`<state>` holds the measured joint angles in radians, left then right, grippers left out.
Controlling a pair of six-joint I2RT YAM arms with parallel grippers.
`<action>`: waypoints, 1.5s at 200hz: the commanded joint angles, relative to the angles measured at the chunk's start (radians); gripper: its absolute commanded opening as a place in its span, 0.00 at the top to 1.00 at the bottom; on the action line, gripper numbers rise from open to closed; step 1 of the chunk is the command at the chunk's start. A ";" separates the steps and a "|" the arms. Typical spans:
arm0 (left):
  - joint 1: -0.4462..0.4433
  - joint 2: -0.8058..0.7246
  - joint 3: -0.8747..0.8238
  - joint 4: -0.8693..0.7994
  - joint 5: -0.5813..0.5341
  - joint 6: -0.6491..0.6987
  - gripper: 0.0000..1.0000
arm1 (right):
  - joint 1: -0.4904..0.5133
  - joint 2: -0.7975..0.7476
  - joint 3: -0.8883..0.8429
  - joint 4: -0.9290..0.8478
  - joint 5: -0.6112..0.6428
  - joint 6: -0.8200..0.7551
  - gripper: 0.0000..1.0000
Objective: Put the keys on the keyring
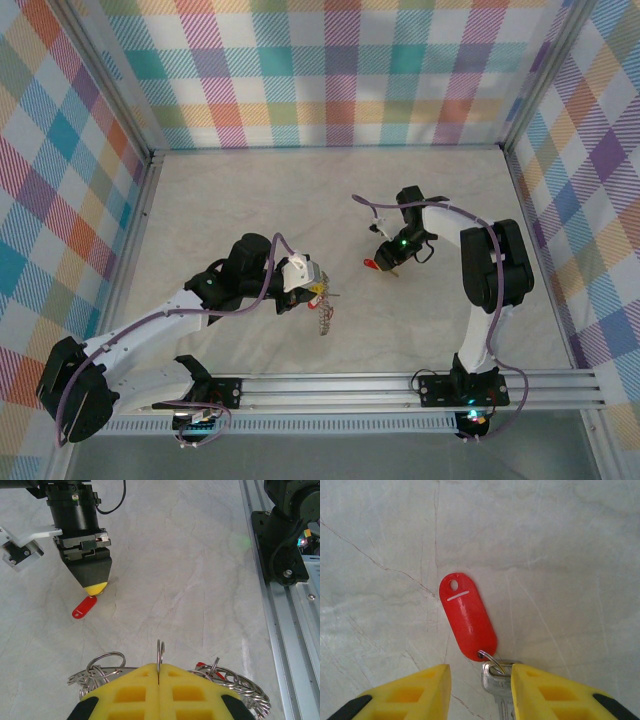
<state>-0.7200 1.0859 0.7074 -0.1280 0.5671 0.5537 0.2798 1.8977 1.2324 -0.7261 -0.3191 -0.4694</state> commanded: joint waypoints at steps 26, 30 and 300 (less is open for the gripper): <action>-0.014 0.002 0.019 0.029 0.031 0.000 1.00 | -0.001 0.024 -0.007 -0.005 -0.032 -0.023 0.68; -0.014 0.003 0.019 0.030 0.031 0.000 1.00 | -0.002 0.024 -0.007 -0.006 -0.034 -0.023 0.68; -0.014 -0.009 0.024 0.017 0.037 0.021 1.00 | 0.023 -0.342 -0.216 0.176 -0.190 0.066 1.00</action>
<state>-0.7200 1.0931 0.7074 -0.1280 0.5678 0.5541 0.2825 1.6600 1.0645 -0.6247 -0.4324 -0.4591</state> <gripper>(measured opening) 0.049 0.051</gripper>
